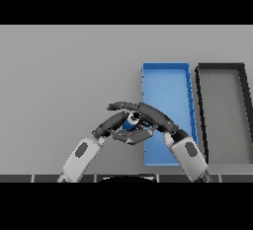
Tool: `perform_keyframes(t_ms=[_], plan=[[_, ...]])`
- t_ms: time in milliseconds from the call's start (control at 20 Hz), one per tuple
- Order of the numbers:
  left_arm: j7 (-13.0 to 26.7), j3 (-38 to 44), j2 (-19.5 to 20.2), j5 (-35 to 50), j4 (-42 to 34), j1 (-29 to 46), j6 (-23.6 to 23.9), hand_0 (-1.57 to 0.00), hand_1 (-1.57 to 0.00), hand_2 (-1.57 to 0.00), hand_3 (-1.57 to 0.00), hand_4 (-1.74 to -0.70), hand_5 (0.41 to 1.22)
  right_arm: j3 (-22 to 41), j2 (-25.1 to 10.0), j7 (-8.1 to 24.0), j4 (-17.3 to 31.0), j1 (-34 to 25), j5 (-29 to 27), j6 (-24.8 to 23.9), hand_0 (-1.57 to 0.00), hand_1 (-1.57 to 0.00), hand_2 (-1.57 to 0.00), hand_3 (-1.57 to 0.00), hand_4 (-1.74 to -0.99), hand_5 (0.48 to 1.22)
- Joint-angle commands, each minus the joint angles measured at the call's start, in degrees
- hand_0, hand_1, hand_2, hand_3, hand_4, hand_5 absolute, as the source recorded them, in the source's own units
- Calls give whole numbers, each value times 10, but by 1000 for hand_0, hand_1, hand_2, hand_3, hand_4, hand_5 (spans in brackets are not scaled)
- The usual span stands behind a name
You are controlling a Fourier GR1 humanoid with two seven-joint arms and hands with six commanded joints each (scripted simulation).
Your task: Pick up the blue pipe and place it into the blue bin.
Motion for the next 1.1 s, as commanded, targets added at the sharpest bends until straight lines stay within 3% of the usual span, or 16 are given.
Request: perform_keyframes(t_ms=[0, 150, 300, 400, 500, 800, 850, 900, 950, 1000, 1050], plan=[[11, 1, 1, 4, -7, 4, -2, -1571, -1571, -1528, -1139, -1596, 1221, 5, 2, -7, 1, 0, 2, 2, -630, -652, -657, -504, -1383, 523], [-3, 7, -2, -1, -4, -1, -6, -1571, -1571, -1549, -1228, -1667, 1221, 5, 8, -15, 8, -7, -3, 2, -1089, -1101, -1103, -896, -1537, 600], [-6, 7, -12, -12, -2, -1, -5, -1571, -1571, -1560, -1331, -1703, 1221, 5, 24, -50, 13, 10, -7, -10, -1324, -1330, -1331, -1225, -1481, 869], [-10, 9, -16, -15, -4, 0, -5, -1571, -1571, -1549, -1372, -1717, 1221, 7, 22, -70, 12, 7, 9, -9, -1413, -1417, -1418, -1350, -1474, 996], [-20, 10, -17, -15, -3, 2, -9, -1571, -1571, -1545, -1396, -1725, 1221, 20, 26, -80, 9, 12, 25, -7, -1470, -1472, -1473, -1429, -1481, 1077], [-22, 12, -22, -20, -6, 3, -5, -1571, -1571, -1564, -1434, -1732, 1221, 10, 67, -56, 5, 33, -5, -7, -1545, -1545, -1545, -1534, -1494, 1183], [-38, 13, -20, -24, -5, 3, -1, -1571, -1571, -1566, -1264, -1734, 1221, 5, 70, -49, 0, 34, -8, -7, -1550, -1550, -1550, -1541, -1495, 1191], [-40, 15, -15, -28, -7, 0, -3, -1446, -1368, -1336, -1051, -1629, 1221, 1, 72, -51, 0, 32, 1, -13, -1554, -1554, -1555, -1547, -1496, 1197], [-40, 11, -8, -36, -12, 6, -7, -1175, -1094, -1069, -841, -1512, 1221, -1, 77, -37, 1, 28, 2, -13, -1557, -1558, -1558, -1552, -1496, 1202], [-34, 13, -5, -45, -7, 1, -10, -940, -875, -855, -672, -1406, 1221, -1, 78, -48, 6, 31, 12, -10, -1560, -1560, -1560, -1556, -1497, 1206], [-43, 14, 0, -48, -3, -2, -24, -752, -700, -684, -538, -1319, 1221, 1, 85, -37, 5, 28, 19, -9, -1562, -1563, -1563, -1559, -1497, 1209]])
